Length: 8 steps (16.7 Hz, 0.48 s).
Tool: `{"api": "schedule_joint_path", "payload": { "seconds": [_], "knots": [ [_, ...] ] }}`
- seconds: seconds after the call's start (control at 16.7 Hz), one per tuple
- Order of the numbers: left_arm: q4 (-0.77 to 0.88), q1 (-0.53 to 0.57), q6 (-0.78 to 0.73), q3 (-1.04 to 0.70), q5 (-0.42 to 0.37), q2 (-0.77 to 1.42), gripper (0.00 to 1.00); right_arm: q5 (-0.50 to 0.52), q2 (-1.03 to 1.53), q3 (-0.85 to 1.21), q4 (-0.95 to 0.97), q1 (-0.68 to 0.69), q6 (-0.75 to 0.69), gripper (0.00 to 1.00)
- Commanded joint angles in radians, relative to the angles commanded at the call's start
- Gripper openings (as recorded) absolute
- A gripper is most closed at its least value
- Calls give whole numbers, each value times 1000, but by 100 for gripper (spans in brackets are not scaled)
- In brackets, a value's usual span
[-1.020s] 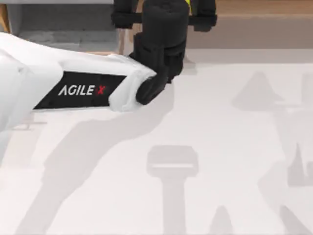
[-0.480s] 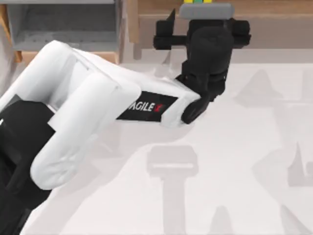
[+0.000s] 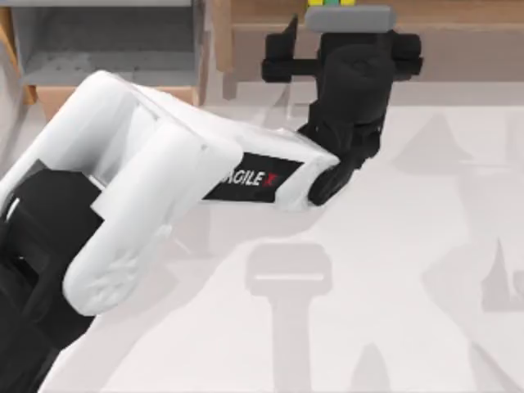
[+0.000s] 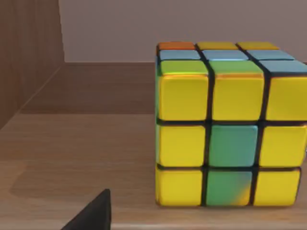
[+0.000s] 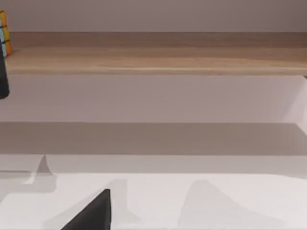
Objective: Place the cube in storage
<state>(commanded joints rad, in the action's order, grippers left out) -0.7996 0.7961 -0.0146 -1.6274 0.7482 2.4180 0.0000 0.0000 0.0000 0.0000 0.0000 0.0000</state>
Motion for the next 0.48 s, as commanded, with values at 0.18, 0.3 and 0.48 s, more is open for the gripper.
{"api": "schedule_joint_path", "payload": {
  "seconds": [0.18,0.3,0.48],
  "knots": [
    [46,-15,0,-84,-17,25,100,0,0,0,0,0,0,100],
    [93,-35,0,-169,-36,60,100,0,0,0,0,0,0,100],
    [142,-65,2,-264,-65,119,100,0,0,0,0,0,0,100]
  ]
}}
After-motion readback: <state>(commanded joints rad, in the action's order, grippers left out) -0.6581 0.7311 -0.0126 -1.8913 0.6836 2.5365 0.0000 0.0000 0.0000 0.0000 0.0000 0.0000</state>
